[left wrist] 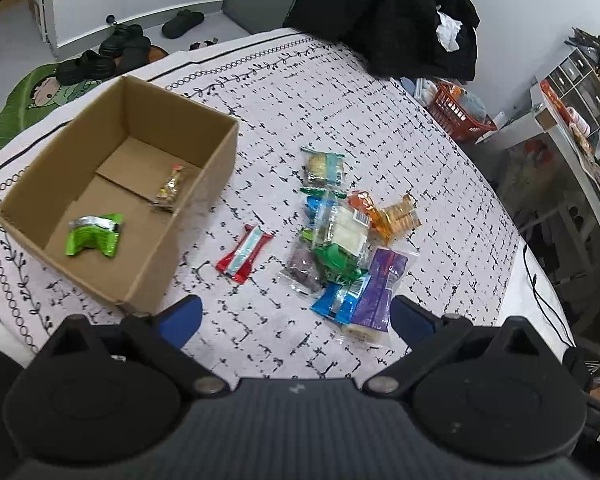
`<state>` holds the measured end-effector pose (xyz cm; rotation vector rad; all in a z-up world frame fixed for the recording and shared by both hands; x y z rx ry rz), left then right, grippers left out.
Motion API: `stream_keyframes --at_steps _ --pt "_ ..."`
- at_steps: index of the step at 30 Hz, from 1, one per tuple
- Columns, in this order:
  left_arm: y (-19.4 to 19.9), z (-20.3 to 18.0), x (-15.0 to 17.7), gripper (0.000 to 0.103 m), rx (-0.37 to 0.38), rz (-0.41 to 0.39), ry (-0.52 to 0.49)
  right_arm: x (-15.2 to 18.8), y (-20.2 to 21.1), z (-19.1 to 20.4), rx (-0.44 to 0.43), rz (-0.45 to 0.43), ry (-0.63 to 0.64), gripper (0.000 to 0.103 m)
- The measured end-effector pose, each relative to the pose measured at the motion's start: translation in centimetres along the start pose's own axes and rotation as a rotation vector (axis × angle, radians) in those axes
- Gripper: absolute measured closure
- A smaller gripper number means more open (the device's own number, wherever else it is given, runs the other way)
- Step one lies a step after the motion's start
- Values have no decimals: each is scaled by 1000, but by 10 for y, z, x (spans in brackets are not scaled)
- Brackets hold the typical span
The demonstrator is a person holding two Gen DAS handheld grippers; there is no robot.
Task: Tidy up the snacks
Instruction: 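Grasp the green wrapped snack with the left tool while the right tool grasps the purple bag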
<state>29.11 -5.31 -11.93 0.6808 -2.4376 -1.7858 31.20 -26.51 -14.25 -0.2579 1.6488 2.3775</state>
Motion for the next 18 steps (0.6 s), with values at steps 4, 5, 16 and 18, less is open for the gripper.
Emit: stream_keyframes --at_steps 4,5,16,18 --pt "-15 -6 -3 6 -26 6 -5 -4 -8 -10 -9 22 -20 20" --pt "-20 -6 -4 9 -31 12 -4 -5 -11 -12 -11 28 -25 22" --pt "-61 -12 -21 31 -4 68 12 -18 -51 -19 -56 105 -55 39" --pt "-69 -14 -26 36 17 80 21 -21 -58 -19 -60 115 -56 41"
Point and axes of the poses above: each gripper's, at about its wrist camera, not at the fingertips, and y roughly against the way its jaws point, z to its left, x to its underside, the point moved 6 cm from there along -y, roughly the way its jaws point, and after that the axes turned 12 degrees about z, right-handed, at the moved point
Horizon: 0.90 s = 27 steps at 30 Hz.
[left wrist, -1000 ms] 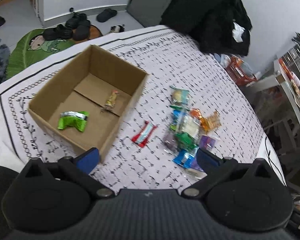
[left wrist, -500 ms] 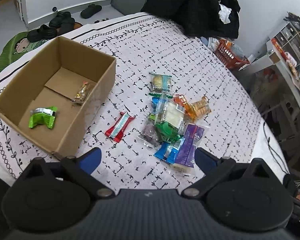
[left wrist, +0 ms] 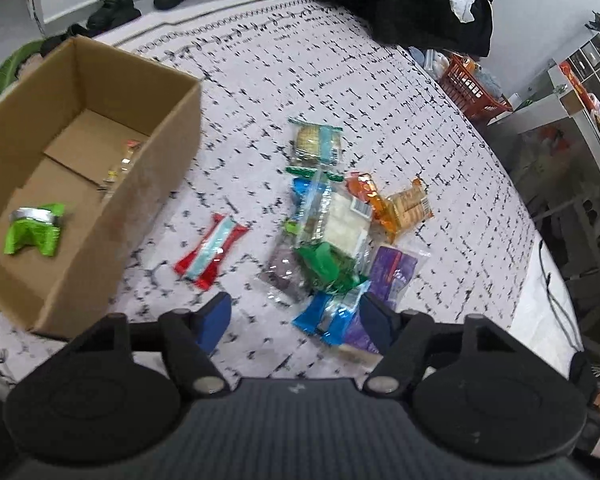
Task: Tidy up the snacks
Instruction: 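Grasp the green wrapped snack with the left tool while the right tool grasps the purple bag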
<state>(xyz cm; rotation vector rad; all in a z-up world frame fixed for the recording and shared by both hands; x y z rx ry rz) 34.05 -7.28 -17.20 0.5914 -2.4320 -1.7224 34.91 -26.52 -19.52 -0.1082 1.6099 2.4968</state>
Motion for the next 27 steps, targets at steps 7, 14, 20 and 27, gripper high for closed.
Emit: stream_keyframes --at_steps 7,14,20,27 --pt "-29 -11 -16 48 14 39 6 -13 -20 3 -10 39 6 50" --pt "-56 -14 -28 54 25 80 37 -24 -38 4 8 65 5 51" --pt "-74 -17 -35 61 40 114 55 -28 -51 1 29 84 -11 52" --pt "-85 -22 -39 68 67 124 69 -31 -68 8 86 106 9 55"
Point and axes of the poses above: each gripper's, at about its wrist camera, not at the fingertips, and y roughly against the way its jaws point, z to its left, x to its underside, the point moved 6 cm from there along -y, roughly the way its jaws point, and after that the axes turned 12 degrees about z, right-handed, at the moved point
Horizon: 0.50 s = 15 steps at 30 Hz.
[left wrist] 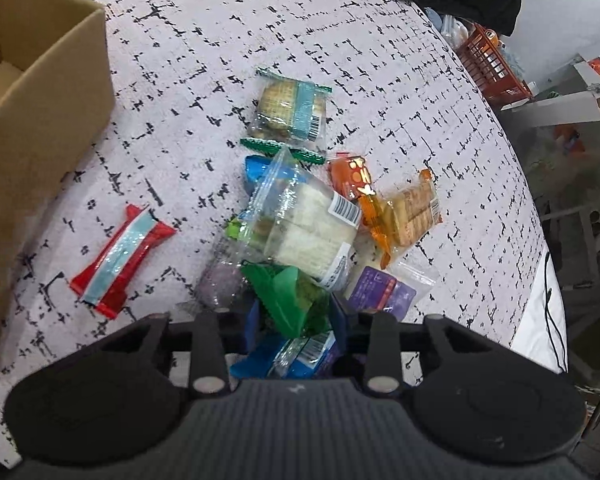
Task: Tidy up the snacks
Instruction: 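Grasp the green wrapped snack with the left tool while the right tool grasps the purple bag, then carry both snacks into the cardboard box and open both tools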
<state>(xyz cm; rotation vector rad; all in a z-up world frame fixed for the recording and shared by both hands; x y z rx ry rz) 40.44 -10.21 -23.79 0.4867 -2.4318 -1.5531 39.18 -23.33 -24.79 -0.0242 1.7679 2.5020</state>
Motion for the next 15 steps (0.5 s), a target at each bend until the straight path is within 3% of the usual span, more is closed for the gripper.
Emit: stream_keyframes --at_steps 1,4,8,15 --pt "-1 0 0 69 3 0 2 0 -2 1 6 -2 4 56" --pt "0 1 0 73 1 -3 -4 2 -3 5 -13 -11 18 74" --pt "7 4 4 75 1 -18 -14 5 2 12 24 -21 45 77" --pt "28 1 18 75 15 -44 -69 16 17 10 10 -39 18 79"
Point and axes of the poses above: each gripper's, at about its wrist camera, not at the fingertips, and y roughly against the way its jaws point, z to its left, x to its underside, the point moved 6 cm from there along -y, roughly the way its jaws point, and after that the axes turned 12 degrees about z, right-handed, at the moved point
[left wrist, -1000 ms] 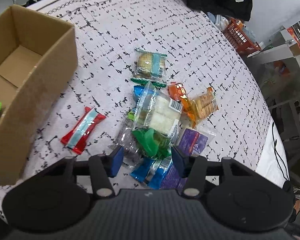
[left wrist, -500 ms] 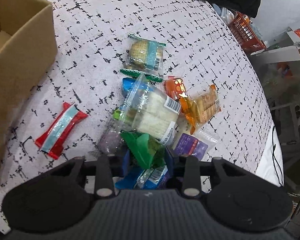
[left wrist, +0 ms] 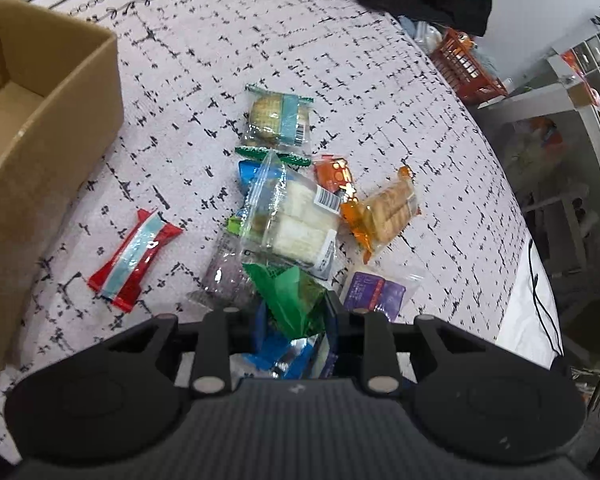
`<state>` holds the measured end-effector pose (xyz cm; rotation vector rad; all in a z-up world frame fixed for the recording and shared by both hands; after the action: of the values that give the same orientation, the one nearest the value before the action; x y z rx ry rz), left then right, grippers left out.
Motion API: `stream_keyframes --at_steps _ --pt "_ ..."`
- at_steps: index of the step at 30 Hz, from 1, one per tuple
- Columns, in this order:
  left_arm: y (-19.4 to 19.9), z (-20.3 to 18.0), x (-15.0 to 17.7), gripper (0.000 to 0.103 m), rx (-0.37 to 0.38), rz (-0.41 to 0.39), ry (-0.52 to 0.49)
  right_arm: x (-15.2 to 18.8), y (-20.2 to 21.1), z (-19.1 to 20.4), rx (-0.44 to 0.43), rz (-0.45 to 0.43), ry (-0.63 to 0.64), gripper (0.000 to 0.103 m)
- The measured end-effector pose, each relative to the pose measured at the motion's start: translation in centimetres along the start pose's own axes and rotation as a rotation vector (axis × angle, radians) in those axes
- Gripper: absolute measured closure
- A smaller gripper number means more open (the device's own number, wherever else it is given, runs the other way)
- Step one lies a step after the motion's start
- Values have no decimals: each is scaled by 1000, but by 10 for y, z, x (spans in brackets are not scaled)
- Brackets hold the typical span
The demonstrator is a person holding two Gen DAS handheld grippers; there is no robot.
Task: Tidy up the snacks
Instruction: 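Carry both snacks into the cardboard box and open both tools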
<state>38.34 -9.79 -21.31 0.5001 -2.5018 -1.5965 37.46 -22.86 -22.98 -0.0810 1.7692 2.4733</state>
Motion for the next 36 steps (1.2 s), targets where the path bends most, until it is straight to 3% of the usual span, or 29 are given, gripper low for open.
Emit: stream_keyframes --at_steps 16,36 --pt "61 7 32 75 -3 -76 -52 29 52 24 -35 -110 29 79" --pt "134 46 52 75 -19 -196 -30 53 86 79 -102 -183 102 80"
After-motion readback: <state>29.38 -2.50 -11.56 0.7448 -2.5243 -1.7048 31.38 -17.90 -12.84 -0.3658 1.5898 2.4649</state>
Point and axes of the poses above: each gripper's, at about its wrist camera, not at the fingertips, and y roughly against the way its jaws point, z to its left, x to its underside, the point moved 6 cm from there along -y, roughly the way its jaws point, and after that the axes turned 12 degrees about z, right-handed, at the moved point
